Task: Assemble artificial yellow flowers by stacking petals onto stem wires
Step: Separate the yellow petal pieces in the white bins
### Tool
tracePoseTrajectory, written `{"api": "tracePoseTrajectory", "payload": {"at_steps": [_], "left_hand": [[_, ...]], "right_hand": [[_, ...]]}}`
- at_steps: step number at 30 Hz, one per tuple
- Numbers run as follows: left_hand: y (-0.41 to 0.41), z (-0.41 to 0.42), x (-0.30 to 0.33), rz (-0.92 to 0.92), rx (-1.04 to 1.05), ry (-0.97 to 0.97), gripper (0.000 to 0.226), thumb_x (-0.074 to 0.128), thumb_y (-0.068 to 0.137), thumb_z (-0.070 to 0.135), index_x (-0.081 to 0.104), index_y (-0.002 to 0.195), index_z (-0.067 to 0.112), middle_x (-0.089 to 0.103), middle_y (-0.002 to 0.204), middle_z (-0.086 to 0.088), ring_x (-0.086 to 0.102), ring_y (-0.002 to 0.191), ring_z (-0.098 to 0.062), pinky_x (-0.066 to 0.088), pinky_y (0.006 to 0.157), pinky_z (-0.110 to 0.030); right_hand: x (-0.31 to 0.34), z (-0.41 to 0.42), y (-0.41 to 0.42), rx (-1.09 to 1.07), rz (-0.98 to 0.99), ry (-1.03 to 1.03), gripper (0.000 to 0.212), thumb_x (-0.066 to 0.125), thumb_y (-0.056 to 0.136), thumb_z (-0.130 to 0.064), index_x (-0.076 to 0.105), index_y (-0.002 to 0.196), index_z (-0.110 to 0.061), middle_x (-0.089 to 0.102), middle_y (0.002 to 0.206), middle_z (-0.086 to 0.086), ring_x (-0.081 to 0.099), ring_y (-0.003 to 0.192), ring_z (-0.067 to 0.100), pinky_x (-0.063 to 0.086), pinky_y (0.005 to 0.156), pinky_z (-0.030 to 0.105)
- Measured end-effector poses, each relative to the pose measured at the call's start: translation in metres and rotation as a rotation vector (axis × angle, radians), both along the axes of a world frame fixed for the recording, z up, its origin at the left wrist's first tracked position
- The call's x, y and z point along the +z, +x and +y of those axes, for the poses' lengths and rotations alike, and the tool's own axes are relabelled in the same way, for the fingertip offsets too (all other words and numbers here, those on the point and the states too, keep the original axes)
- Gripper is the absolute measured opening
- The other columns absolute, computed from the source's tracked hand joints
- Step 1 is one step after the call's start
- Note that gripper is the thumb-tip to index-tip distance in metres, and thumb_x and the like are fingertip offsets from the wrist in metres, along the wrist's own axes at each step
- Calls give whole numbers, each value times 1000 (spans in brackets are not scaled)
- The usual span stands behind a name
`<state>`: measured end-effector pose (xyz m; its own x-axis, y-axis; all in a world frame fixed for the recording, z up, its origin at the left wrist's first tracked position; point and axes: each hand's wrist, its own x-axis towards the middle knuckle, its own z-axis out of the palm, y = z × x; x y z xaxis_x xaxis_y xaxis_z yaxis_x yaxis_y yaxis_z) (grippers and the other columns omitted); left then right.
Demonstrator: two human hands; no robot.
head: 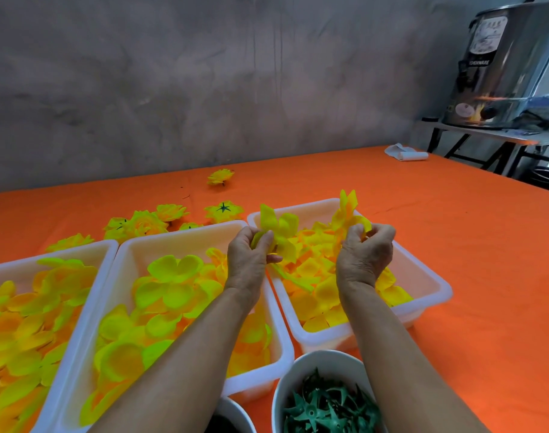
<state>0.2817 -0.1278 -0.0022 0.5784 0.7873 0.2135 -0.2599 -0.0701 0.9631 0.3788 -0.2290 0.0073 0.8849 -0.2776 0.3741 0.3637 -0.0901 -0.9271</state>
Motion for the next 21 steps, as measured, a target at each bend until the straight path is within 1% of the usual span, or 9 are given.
{"api": "tracePoseTrajectory", "payload": {"at_steps": [3,4,7,10,12,14,17,20,21], "left_hand": [[-1,-3,0,17,-20,57,12,55,93,5,61,85,10,61,80,-7,55,55,-7,47,50,-16],[0,-5,-1,40,-15,113,11,57,92,5,64,85,9,62,80,-7,55,60,-9,47,53,-16],[3,-11,-5,162,11,376,4,68,83,5,71,85,3,67,90,-9,61,84,-15,47,75,-22],[2,-14,-6,226,-25,501,9,76,74,6,75,83,7,68,100,-4,60,102,-17,46,89,-29],[0,-15,-5,253,-44,536,16,79,71,7,75,85,14,65,104,4,55,109,-14,41,94,-27],[-2,-16,-5,254,-55,558,21,78,70,5,74,87,16,63,105,8,52,112,-12,39,96,-24],[-3,-15,-5,221,-81,515,23,76,72,3,73,93,12,66,107,1,57,110,-15,44,98,-31],[-1,-13,-4,207,-70,462,21,76,77,16,69,97,16,69,101,2,62,98,-15,48,87,-27],[0,-13,-4,189,-58,441,20,75,78,21,68,96,17,69,97,3,62,93,-14,48,83,-24]], "right_hand": [[0,3,0,98,-22,33,15,52,92,-6,50,97,8,58,86,25,61,81,44,46,77,51],[1,3,-1,135,-27,53,14,52,92,-7,50,96,7,58,78,17,63,77,43,48,73,51],[3,4,-4,215,-28,110,10,52,93,-7,50,95,3,47,67,-6,65,65,35,51,62,43],[2,4,-4,265,-4,129,7,53,93,-7,48,91,-4,47,67,-7,63,60,29,50,59,39],[1,5,-2,289,19,126,9,56,91,-6,48,88,-4,47,66,-6,63,58,27,51,60,41],[-1,5,-2,318,38,125,10,58,88,-4,49,85,-3,48,66,-2,62,55,26,52,59,39],[-4,5,-1,391,85,153,13,61,85,0,50,79,-4,49,67,4,59,49,18,53,54,34],[-6,5,-1,462,78,105,19,64,83,0,50,73,-7,50,64,3,58,43,5,55,55,37],[-6,6,-2,479,54,66,22,66,82,0,50,70,-9,50,63,2,58,44,6,55,56,37]]}}
